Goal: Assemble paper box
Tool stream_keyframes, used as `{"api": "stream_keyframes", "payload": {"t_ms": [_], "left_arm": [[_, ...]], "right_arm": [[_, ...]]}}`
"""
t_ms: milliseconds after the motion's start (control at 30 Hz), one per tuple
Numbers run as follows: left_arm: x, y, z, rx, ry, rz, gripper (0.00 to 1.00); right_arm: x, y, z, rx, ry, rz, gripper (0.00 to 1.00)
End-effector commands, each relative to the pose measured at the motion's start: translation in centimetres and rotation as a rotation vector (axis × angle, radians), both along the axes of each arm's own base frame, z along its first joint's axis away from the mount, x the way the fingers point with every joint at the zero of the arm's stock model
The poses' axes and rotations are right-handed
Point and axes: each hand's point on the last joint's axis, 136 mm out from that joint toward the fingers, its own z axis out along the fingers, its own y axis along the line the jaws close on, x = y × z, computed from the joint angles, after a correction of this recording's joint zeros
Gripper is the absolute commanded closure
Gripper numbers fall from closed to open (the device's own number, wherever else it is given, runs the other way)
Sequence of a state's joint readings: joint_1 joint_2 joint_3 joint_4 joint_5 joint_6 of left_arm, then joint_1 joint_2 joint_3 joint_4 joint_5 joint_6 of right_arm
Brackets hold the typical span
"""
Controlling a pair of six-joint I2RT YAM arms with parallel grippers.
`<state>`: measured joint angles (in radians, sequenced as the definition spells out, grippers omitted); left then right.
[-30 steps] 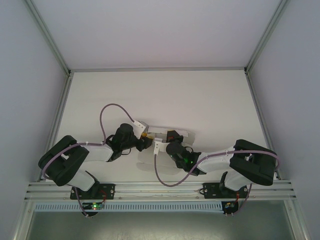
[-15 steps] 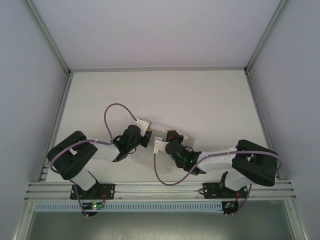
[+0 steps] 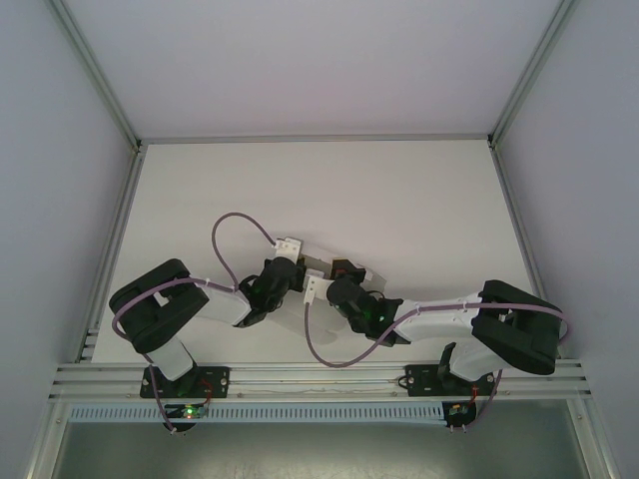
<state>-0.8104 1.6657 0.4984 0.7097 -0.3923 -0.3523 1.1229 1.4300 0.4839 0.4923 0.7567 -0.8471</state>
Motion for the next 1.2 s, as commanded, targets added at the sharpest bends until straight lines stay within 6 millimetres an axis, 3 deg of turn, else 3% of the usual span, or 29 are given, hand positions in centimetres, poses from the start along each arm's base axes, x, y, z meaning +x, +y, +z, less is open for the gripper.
{"api": "stream_keyframes", "payload": {"t_ms": [0, 200, 233, 333, 367, 600, 733, 900, 1033, 1167], "left_arm": [[1.4, 11.2, -1.7, 0.184, -0.011, 0.539, 1.0], [1.1, 12.1, -1.5, 0.212, 0.001, 0.596, 1.0], [1.3, 11.4, -1.5, 0.214, 0.004, 0.548, 1.0], [1.6, 7.2, -1.6, 0.128, -0.001, 0.297, 0.73], [1.5, 6.2, -1.6, 0.104, 0.004, 0.236, 0.69], [0.7, 3.5, -0.9, 0.038, 0.012, 0.072, 0.61], [1.1, 3.6, -0.4, 0.056, 0.0, 0.081, 0.56], [1.5, 2.8, 0.3, 0.031, -0.027, 0.065, 0.58], [2.1, 3.4, 0.5, 0.059, -0.034, 0.116, 0.81], [2.6, 7.4, 0.3, 0.119, -0.048, 0.35, 1.0]], "right_arm": [[-1.2, -2.8, -3.5, -0.144, 0.082, -0.036, 1.0], [-1.2, -3.4, -3.4, -0.131, 0.092, -0.057, 1.0], [-1.2, -3.3, -3.4, -0.126, 0.098, -0.053, 1.0], [-1.0, -3.2, -3.4, -0.12, 0.104, -0.055, 1.0], [-1.0, -3.3, -3.5, -0.123, 0.107, -0.054, 1.0], [-1.2, -3.1, -3.7, -0.126, 0.128, -0.045, 1.0], [-1.3, -2.9, -3.8, -0.123, 0.137, -0.034, 1.0], [-1.4, -2.9, -4.0, -0.125, 0.153, -0.032, 1.0], [-1.5, -2.9, -4.2, -0.127, 0.16, -0.03, 1.0], [-1.4, -3.1, -4.1, -0.129, 0.162, -0.045, 1.0]]}}
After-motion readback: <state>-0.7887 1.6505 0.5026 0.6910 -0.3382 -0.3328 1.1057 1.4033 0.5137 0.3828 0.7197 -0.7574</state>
